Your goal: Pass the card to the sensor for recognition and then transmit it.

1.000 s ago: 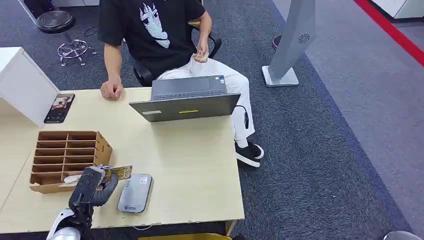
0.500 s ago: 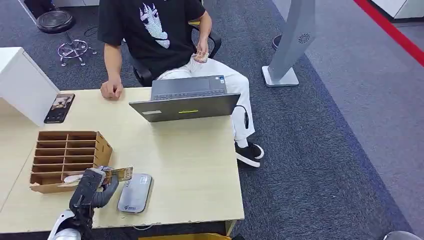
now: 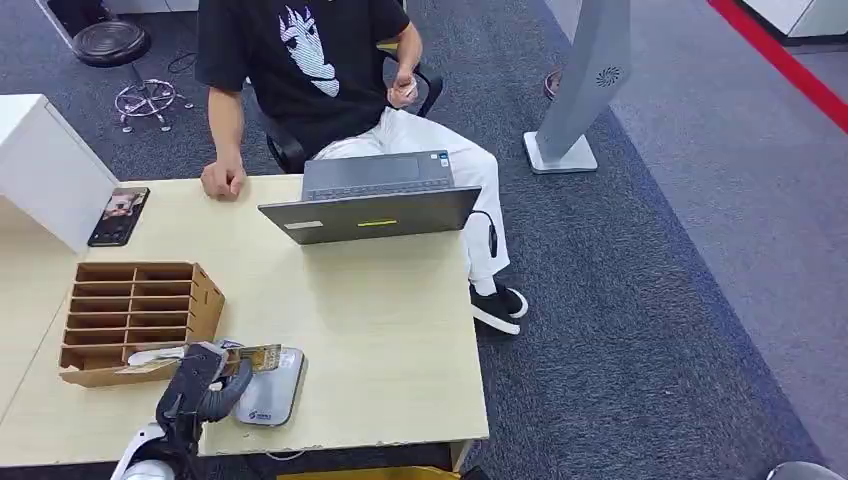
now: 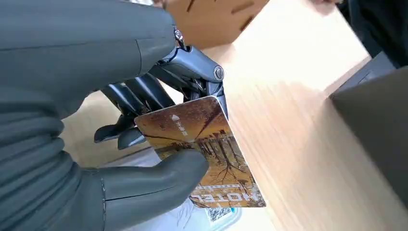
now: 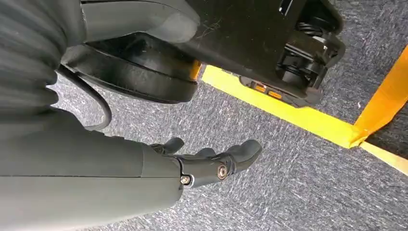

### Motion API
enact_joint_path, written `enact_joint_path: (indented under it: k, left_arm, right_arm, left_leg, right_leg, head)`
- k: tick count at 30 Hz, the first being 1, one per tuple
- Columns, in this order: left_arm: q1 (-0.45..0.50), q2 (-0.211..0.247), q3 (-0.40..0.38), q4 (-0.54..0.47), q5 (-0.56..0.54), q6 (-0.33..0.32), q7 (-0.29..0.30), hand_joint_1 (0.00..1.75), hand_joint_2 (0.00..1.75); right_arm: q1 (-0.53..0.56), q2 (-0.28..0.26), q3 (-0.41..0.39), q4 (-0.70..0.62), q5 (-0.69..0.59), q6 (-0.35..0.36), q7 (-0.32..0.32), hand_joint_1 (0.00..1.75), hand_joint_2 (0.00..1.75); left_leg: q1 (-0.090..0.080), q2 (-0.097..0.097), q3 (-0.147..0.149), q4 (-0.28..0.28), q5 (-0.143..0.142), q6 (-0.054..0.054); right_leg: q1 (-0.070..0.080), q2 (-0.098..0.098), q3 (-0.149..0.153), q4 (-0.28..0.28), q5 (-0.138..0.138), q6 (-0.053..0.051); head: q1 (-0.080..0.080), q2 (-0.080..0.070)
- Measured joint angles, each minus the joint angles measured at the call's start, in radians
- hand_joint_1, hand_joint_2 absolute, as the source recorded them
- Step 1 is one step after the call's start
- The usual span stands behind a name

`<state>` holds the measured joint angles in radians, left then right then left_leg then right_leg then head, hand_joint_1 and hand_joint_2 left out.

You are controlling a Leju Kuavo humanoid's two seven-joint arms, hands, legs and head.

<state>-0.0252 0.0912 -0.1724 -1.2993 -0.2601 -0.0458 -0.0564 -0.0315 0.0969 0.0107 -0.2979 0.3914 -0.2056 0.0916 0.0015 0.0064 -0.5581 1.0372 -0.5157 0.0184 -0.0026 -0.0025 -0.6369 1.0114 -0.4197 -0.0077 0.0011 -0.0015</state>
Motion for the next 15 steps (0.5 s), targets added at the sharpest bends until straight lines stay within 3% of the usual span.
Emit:
enact_joint_path:
  k: [15]
  left_arm:
    - [-0.004,0.018,-0.024,0.055,-0.072,0.0,0.079,1.75,1.75]
  right_arm:
    - [-0.003,-0.007,0.055,-0.001,-0.056,0.0,0.014,0.0,1.75]
  left_leg:
    - [0.0,0.0,0.0,0.0,0.0,0.0]
  right_leg:
    - [0.0,0.0,0.0,0.0,0.0,0.0]
  head:
    - [0.0,0.0]
